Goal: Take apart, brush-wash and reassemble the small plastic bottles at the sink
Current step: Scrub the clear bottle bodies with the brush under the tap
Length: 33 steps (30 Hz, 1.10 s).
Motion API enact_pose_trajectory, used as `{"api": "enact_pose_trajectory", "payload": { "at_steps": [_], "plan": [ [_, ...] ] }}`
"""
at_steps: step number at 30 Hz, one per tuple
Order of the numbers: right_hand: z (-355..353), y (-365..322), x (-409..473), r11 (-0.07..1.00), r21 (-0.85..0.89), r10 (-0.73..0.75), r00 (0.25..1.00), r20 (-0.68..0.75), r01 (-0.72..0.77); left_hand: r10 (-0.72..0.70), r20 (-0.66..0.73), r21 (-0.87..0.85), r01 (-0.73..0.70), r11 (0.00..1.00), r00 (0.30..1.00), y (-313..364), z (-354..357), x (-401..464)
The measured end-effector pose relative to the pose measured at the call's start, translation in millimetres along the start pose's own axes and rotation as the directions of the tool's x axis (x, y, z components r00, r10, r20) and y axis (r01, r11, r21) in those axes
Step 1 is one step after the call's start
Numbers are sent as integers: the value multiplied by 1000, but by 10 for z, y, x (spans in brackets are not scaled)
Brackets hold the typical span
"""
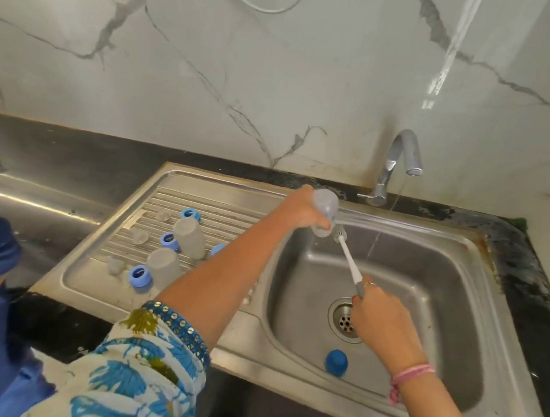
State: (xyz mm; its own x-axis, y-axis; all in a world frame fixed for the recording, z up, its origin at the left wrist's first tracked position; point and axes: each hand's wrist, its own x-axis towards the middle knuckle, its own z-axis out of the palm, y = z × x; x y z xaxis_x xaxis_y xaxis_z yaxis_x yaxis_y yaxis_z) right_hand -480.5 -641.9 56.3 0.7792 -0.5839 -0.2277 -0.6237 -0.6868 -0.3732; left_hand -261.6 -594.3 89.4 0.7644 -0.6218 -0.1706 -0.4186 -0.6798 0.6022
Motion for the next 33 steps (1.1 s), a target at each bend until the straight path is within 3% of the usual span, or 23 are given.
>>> {"api": "enact_pose_trajectory", "payload": {
  "at_steps": [3,7,11,15,22,33],
  "plan": [
    [0,-203,28,997,77,-19,997,-75,25,1,-37,66,2,998,999,-252,-457,59],
    [-25,-436,89,987,160,1,997,-71,10,-44,3,211,43,976,999,-683,-906,147],
    [41,-535,127,982,189,36,997,-68,-23,-176,43,382,147,912,983,-1034,-1076,148],
    [122,-603,172,973,224,73,995,-63,-57,-222,78,489,157,858,972,-1286,-1045,234],
    [183,-673,155,964,239,133,990,-57,-116,-401,154,579,247,777,903,-1550,-961,387],
    [254,-634,76,963,227,154,988,-32,-143,-523,163,598,338,727,836,-1656,-972,434]
  ]
}}
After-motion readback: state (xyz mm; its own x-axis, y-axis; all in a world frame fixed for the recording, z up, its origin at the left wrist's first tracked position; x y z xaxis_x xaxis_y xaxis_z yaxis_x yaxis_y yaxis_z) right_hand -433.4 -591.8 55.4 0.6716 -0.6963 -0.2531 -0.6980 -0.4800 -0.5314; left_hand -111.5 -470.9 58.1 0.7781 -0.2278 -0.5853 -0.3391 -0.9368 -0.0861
